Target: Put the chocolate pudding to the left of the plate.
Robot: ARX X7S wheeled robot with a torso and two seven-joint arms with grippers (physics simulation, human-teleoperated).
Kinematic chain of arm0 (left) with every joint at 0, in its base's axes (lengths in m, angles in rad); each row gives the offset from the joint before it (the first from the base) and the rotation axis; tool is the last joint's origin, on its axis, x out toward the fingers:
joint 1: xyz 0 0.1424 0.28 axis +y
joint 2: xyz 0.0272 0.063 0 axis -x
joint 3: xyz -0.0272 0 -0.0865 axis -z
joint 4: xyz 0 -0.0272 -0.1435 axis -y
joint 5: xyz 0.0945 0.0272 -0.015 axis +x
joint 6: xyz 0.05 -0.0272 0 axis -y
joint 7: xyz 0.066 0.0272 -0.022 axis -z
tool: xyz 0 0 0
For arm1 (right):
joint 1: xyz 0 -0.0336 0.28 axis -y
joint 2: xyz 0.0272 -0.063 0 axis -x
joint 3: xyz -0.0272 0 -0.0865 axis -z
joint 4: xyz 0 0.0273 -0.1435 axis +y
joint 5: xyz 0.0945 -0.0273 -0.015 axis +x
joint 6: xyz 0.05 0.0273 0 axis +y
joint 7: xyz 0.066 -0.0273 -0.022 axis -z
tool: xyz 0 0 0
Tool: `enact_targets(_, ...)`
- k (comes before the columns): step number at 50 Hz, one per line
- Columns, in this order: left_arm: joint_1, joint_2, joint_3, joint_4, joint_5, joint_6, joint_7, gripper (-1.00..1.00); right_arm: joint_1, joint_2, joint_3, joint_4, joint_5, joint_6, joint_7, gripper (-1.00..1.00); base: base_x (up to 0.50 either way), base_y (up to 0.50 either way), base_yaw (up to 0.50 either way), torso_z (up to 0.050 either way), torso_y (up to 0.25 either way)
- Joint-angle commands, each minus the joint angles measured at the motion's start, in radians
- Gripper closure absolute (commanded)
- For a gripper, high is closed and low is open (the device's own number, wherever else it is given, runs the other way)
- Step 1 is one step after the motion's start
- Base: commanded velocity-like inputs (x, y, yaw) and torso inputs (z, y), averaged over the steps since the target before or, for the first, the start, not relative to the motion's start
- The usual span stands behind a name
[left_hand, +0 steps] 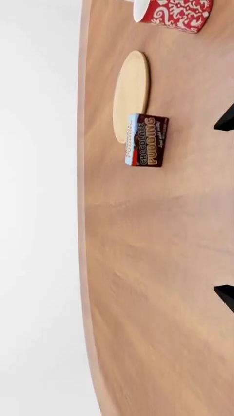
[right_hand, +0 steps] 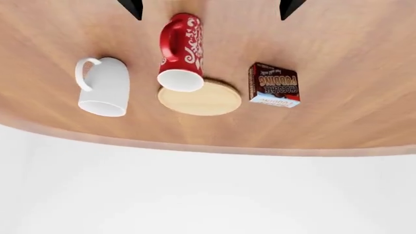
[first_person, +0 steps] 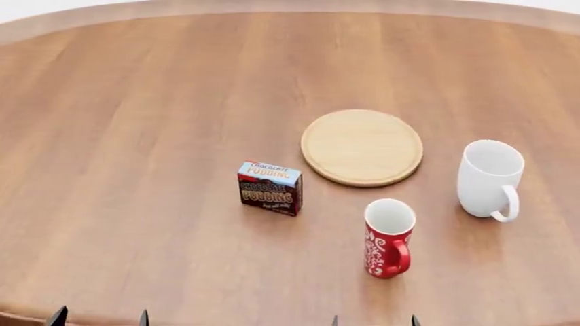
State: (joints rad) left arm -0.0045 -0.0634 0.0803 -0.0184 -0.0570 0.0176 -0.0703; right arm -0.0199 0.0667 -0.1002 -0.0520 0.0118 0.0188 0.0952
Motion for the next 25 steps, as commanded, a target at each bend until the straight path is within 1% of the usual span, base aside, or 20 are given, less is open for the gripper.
enact_targets(1,-0.003,-0.016,0.022,-0.001,-0.014,0.002,-0.017,-1.0,0.007,0.017,-0.02,0.011,0.014,-0.007,0.015,-1.0,0.0,0.5,0.0,0.0,0.0)
enact_targets(12,-0.002,-0.027,0.037,0.001,-0.027,0.003,-0.029,-1.0,0.003,0.029,-0.037,0.002,0.023,-0.011,0.03,-1.0,0.0,0.49,0.0,0.0,0.0)
enact_targets(25,-0.004,-0.04,0.055,-0.008,-0.041,0.014,-0.045,-1.0,0.005,0.043,-0.056,0.006,0.028,-0.013,0.05,-1.0,0.0,0.05,0.0,0.0,0.0)
